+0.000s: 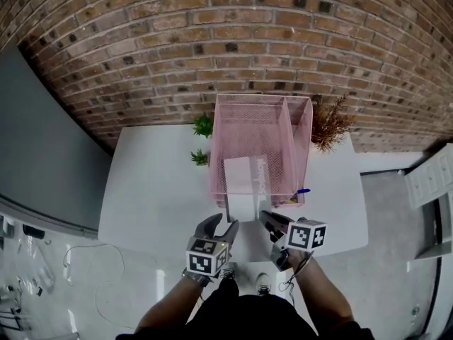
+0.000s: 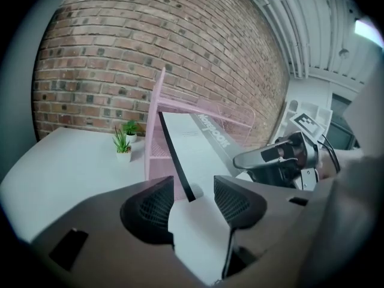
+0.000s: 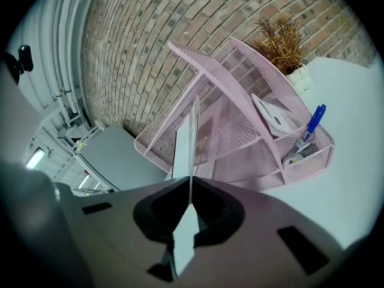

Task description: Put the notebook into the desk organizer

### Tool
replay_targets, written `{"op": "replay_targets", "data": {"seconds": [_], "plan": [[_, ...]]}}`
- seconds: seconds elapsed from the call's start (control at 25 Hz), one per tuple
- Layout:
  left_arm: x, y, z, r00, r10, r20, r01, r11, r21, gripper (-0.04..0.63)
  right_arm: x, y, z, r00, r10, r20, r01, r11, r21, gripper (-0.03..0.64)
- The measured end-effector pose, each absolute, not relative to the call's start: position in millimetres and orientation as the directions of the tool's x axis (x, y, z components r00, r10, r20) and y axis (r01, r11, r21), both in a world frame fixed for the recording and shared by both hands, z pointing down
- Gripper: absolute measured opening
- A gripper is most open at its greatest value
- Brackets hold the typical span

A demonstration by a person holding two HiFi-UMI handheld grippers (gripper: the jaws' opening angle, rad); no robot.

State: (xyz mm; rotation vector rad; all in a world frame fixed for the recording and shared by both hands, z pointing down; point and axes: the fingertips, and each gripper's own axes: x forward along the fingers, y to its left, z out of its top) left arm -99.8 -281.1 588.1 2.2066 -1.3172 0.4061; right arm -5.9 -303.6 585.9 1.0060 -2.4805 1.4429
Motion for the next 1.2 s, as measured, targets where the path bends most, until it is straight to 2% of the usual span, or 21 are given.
{"op": "replay_targets", "data": {"seconds": [0.36,0.68,0.8,1.0,1.2], "plan": [[-98.9,-289.2,591.5,0.465,-0.726,0.506,-0.874,-0.466,0.136,0.216,-15.6,-319.0,579.7,-0.767,-0.516,0.382,-0.581,0.307,-0.753,0.014],[-104.6,-302.9,595.1,0.441,-0.744,0.502,-0.886,-0.449,0.112,0.216,-22.2,-328.3,573.9,-0.752,-0.521,0.404,-0.617,0.339,-0.710,0.021],[-107.1,-307.5,595.7,0.440,-0.749,0.496,-0.890,-0.438,0.128,0.215,-26.0,-332.0,572.3,-0.739,-0.513,0.436,-0.657,0.408,-0.634,0.049],[-109.1,-312.9,596.8,0.450,-0.742,0.498,-0.888,-0.431,0.161,0.215,-35.2,-334.2,569.2,-0.711,-0.495,0.500,-0.701,0.553,-0.451,0.134],[-109.3,-317.0,594.2,0.462,-0.738,0.491,-0.885,-0.423,0.197,0.213,-39.1,-333.1,562.8,-0.701,-0.490,0.518,-0.688,0.658,-0.307,0.185]]}}
